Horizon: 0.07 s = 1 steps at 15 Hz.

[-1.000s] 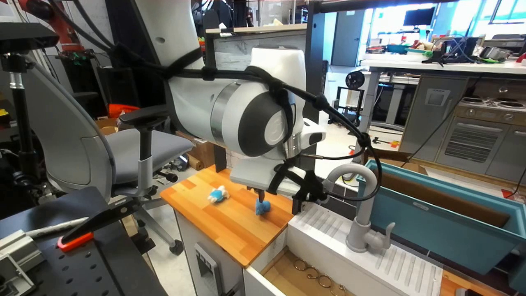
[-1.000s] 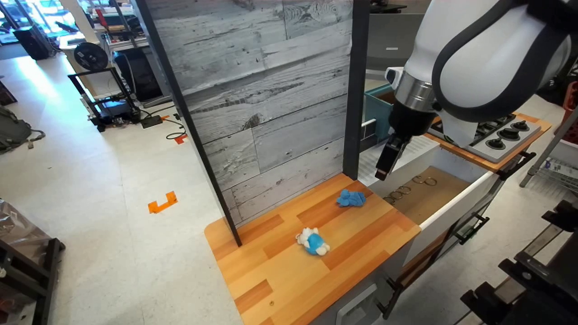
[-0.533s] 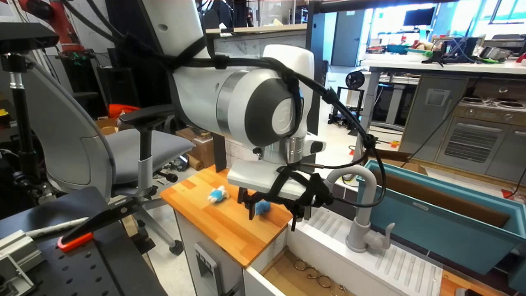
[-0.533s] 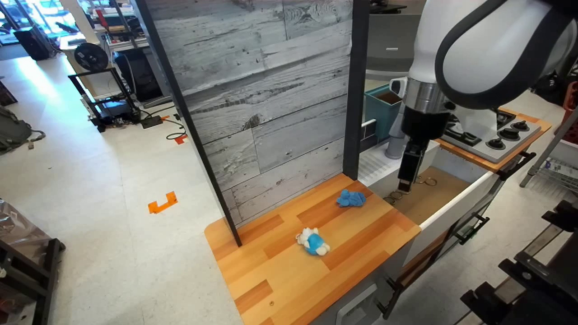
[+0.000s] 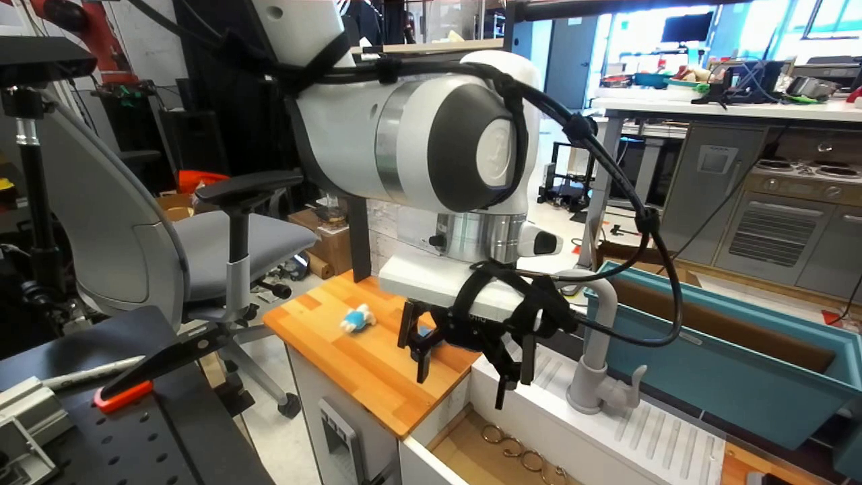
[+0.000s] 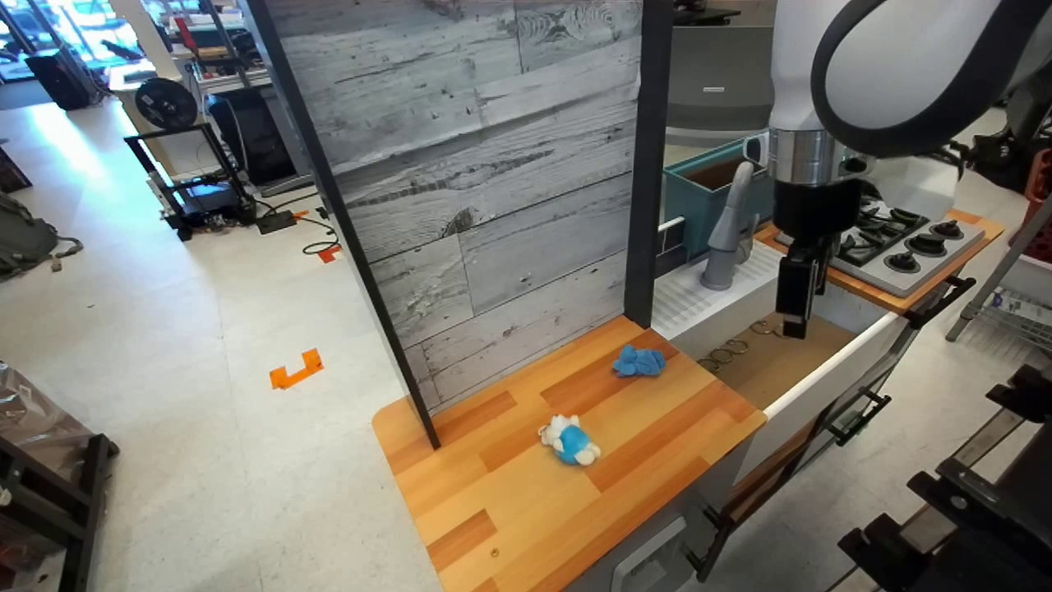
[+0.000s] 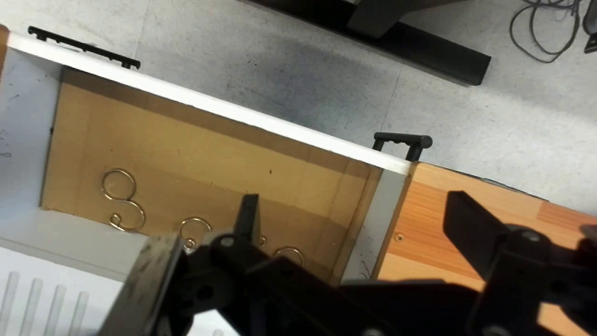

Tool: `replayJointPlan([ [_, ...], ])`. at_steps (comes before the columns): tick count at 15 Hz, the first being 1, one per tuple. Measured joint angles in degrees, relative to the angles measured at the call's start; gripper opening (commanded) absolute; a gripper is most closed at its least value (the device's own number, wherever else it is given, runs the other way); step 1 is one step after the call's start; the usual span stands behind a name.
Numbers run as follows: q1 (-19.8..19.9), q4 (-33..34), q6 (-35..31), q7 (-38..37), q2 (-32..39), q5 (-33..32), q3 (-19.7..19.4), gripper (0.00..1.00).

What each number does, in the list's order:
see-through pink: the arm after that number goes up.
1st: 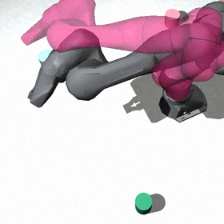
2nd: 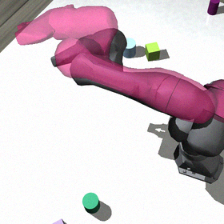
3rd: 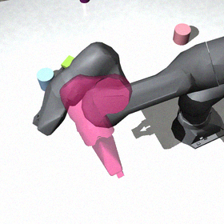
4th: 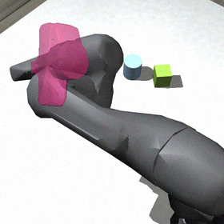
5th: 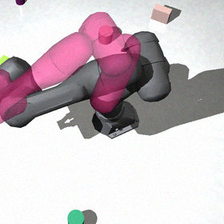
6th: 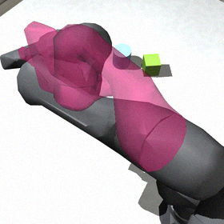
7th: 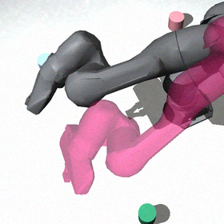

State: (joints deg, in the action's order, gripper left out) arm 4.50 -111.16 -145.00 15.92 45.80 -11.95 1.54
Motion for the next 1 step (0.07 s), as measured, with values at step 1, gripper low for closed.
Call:
replayJointPlan([
  [1,-0.32,-0.11,0.06,-0.33,-0.18,0.00,-0.56,1.00],
])
